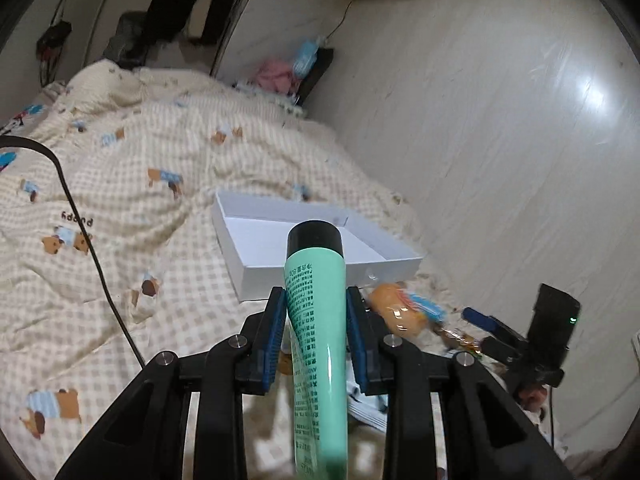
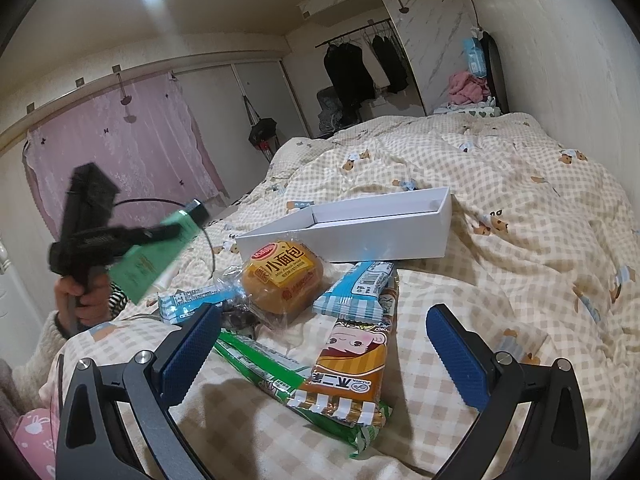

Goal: Organize objects
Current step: 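Lift the green tube with the left tool while the right tool grasps the blue snack bar, then carry the green tube and blue snack bar up toward the white box, then lower the green tube into the box with the left tool while the right tool places the blue bar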

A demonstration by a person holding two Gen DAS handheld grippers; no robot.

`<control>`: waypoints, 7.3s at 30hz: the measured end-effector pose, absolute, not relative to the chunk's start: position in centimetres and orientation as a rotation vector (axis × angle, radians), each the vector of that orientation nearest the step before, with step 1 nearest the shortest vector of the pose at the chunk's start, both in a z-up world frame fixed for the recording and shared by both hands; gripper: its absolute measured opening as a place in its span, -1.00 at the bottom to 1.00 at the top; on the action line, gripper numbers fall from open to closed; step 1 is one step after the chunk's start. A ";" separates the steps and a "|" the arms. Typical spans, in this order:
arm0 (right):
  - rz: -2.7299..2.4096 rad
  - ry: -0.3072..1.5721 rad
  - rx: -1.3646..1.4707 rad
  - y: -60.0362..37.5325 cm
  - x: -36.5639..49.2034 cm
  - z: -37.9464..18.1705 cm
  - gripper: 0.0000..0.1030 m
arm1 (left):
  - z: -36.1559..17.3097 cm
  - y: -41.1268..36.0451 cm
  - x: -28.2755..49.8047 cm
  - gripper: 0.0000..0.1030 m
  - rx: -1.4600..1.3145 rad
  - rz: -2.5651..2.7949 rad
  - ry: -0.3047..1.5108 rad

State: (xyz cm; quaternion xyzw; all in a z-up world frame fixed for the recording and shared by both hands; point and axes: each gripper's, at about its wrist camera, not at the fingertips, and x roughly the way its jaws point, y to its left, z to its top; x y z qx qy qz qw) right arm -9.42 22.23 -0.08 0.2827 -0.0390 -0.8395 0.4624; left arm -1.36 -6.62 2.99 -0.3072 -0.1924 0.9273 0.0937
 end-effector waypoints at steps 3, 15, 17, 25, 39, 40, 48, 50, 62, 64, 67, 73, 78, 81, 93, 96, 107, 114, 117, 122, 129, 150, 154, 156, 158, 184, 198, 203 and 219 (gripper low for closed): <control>-2.064 -0.104 0.695 22.3 -9.5 -0.1 1.00 | 1.1 -4.6 -0.4 -0.38 -0.832 2.804 -0.525; -2.131 -0.213 0.794 23.9 -11.9 1.0 1.00 | -1.0 -4.7 0.0 -0.38 -0.816 2.800 -0.556; -2.124 -0.202 0.854 23.7 -13.1 1.5 1.00 | -1.0 -4.7 0.1 -0.38 -0.817 2.804 -0.550; -2.006 -0.068 1.090 19.2 -17.0 1.8 0.08 | -1.1 -4.5 0.1 -0.38 -0.828 2.812 -0.534; -1.990 0.160 1.257 16.7 -16.0 1.1 -0.36 | -1.2 -4.6 0.0 -0.38 -0.839 2.810 -0.537; -1.982 0.148 1.249 17.4 -15.7 1.6 -0.36 | -1.3 -4.6 0.0 -0.38 -0.839 2.809 -0.537; -1.984 0.151 1.192 20.0 -12.0 3.7 -0.36 | -1.2 -4.7 0.1 -0.38 -0.839 2.809 -0.537; -1.983 0.164 1.189 20.2 -11.3 3.6 -0.36 | -1.2 -4.6 0.1 -0.38 -0.839 2.809 -0.537; -1.855 -0.077 1.117 21.1 -10.8 3.0 -0.36 | -1.4 -4.7 0.0 -0.37 -0.850 2.809 -0.536; -1.856 -0.107 1.111 21.4 -10.9 2.7 -0.36 | -1.4 -4.7 0.0 -0.37 -0.848 2.809 -0.536; -1.848 -0.163 1.102 21.9 -10.9 2.4 -0.36 | -1.4 -4.7 0.0 -0.37 -0.848 2.809 -0.538; -1.835 -0.233 0.971 23.9 -9.4 3.7 -0.36 | -1.5 -4.7 0.0 -0.37 -0.850 2.807 -0.536; -1.811 -0.255 0.922 23.3 -8.7 3.9 -0.36 | -1.6 -4.8 -0.1 -0.37 -0.849 2.806 -0.541; -1.773 -0.281 0.930 22.4 -8.7 3.2 -0.36 | -1.5 -4.8 0.0 -0.37 -0.849 2.806 -0.541; -1.603 -0.555 1.021 22.7 -10.5 0.3 -0.36 | -1.6 -5.0 0.1 -0.37 -0.856 2.803 -0.551; -1.583 -0.590 1.028 22.9 -10.7 -0.3 -0.36 | -1.6 -5.0 0.1 -0.37 -0.855 2.803 -0.553; -1.519 -0.686 1.007 23.3 -11.0 -0.9 -0.36 | 0.4 -5.8 2.1 -0.37 -0.651 2.821 -0.576; -1.442 -0.787 0.944 22.8 -12.1 0.7 -0.36 | 3.6 -5.1 1.4 -0.37 -0.582 2.870 -0.445; -1.417 -0.827 0.902 22.4 -12.8 2.1 -0.36 | 5.2 -4.5 0.3 -0.37 -0.570 2.841 -0.420; -1.379 -0.909 0.839 21.2 -14.6 4.0 -0.36 | 7.4 -5.0 -3.3 -0.37 -0.599 2.707 -0.539; -1.379 -0.956 0.791 18.8 -18.0 5.8 -0.36 | 10.4 -6.7 -6.9 -0.37 -0.467 2.709 -0.732; -2.110 -0.716 0.821 15.7 -26.6 2.7 -0.37 | 5.0 -11.9 -16.7 -0.38 -0.741 2.894 -0.926; -2.234 -0.515 0.910 14.3 -26.4 1.1 -0.37 | 1.7 -12.0 -17.8 -0.38 -0.849 2.853 -1.039; -2.262 -0.443 0.956 13.8 -26.4 0.0 -0.37 | -0.1 -12.0 -18.0 -0.38 -0.921 2.860 -1.070; -2.272 -0.404 0.983 13.7 -26.3 -0.4 -0.37 | -1.2 -12.3 -18.3 -0.38 -0.962 2.879 -1.077; -2.326 -0.154 1.094 11.5 -25.1 -1.9 -0.37 | -1.2 -8.7 -18.2 -0.38 -1.003 2.982 -0.698; -2.323 -0.149 1.109 11.5 -25.2 -2.0 -0.36 | -2.4 -8.4 -18.9 -0.35 -1.137 2.924 -0.670; -2.325 -0.143 1.108 11.5 -25.2 -1.9 -0.36 | -3.1 -7.8 -19.5 -0.17 -1.249 2.916 -0.587; -2.376 -0.044 0.912 11.1 -23.4 1.8 -0.05 | 1.2 -7.2 -17.4 0.51 -1.085 3.019 -0.479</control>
